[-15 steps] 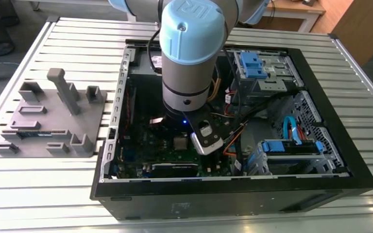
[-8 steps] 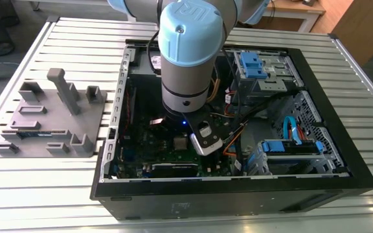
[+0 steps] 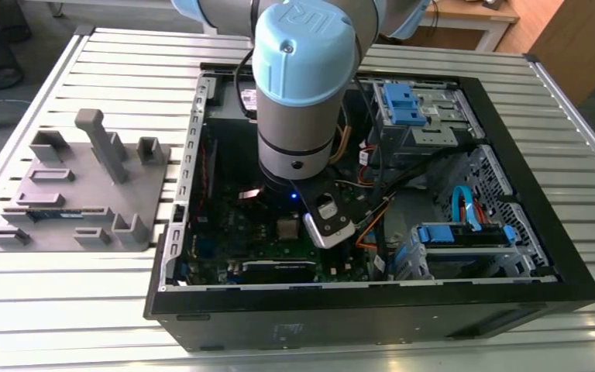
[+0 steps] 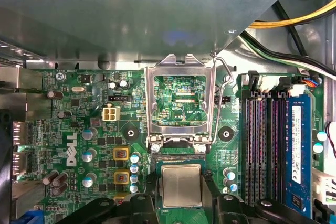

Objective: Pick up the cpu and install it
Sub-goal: 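Place the cpu into insertion slot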

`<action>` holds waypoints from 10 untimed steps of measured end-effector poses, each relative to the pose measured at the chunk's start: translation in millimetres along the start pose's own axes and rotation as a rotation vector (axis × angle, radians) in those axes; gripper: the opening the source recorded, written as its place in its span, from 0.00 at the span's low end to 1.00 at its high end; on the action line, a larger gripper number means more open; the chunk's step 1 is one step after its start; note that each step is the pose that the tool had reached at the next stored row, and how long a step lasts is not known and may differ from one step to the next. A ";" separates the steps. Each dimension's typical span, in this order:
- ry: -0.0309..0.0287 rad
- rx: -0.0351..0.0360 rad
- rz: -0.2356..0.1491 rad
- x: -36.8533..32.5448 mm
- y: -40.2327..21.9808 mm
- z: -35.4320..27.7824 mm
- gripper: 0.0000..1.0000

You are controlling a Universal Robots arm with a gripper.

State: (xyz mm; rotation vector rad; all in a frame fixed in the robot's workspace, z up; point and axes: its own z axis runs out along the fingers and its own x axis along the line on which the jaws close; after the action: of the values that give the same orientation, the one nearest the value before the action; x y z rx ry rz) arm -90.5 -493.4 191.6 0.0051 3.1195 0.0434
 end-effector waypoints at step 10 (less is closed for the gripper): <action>0.0000 0.0003 0.000 -0.1 0.0 -0.1 0.39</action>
State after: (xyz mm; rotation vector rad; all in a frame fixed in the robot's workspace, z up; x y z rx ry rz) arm -90.4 -493.4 191.7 0.0052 3.1195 0.0430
